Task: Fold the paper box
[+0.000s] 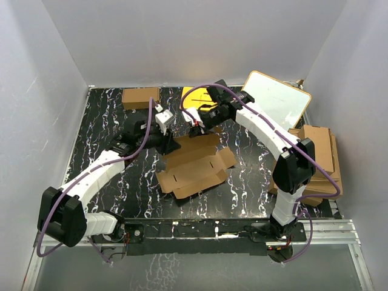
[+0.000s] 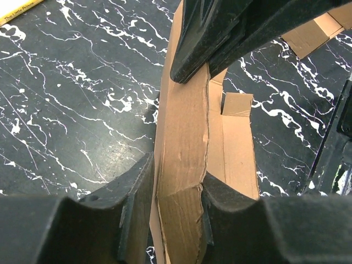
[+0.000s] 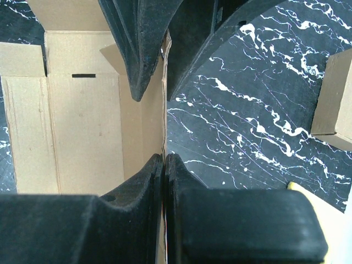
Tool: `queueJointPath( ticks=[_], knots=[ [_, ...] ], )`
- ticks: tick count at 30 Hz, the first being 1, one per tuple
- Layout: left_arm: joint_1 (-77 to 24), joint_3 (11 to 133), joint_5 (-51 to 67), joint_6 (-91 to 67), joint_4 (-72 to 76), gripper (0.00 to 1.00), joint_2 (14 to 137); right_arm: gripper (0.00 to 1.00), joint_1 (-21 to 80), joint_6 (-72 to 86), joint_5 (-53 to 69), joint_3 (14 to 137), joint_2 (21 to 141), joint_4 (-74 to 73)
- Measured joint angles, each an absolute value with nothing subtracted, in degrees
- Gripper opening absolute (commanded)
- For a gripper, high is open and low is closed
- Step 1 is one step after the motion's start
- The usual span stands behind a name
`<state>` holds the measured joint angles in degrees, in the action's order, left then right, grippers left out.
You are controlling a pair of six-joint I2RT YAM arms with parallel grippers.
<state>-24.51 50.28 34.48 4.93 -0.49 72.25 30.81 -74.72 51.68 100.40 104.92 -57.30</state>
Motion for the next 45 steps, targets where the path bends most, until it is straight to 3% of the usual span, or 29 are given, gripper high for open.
queueJointPath(
  ticks=[7,11,13,17,19,21,25,29,34,45],
  knots=[
    [-24.5,50.9,36.1,5.4,-0.8,0.01,73.3,0.08,30.8,-74.7,52.0,100.4,104.9,-57.6],
    [-24.4,51.0,36.7,5.8,-1.1,0.00,73.6,0.14,30.7,-74.7,52.0,100.4,104.9,-58.1],
    [-24.3,51.0,36.9,5.9,-1.2,0.00,73.6,0.31,30.7,-74.2,52.0,100.4,104.9,-58.1],
    [-24.3,50.6,36.3,5.9,-0.6,0.00,73.0,0.75,30.7,-69.6,52.1,100.4,104.8,-56.6],
    [-24.2,48.6,34.9,5.7,0.6,0.00,70.8,0.91,30.5,-66.0,52.1,100.1,103.9,-55.3],
    [-24.1,45.2,33.3,5.1,2.2,0.00,67.1,0.99,29.8,-63.0,53.1,97.7,101.0,-53.1],
    [-23.7,37.6,29.5,3.1,5.2,0.00,57.5,0.99,23.6,-51.8,59.7,83.4,87.6,-43.2],
    [-23.7,34.7,27.0,1.4,7.5,0.00,51.7,0.99,14.1,-32.4,67.6,63.2,75.4,-22.5],
    [-23.7,33.6,26.2,0.2,10.3,0.00,50.3,1.00,7.9,-13.5,68.6,42.4,74.8,-2.1],
    [-23.6,32.9,26.3,0.0,10.6,0.00,51.3,1.00,4.9,-8.8,61.1,39.7,79.6,7.1]
  ],
)
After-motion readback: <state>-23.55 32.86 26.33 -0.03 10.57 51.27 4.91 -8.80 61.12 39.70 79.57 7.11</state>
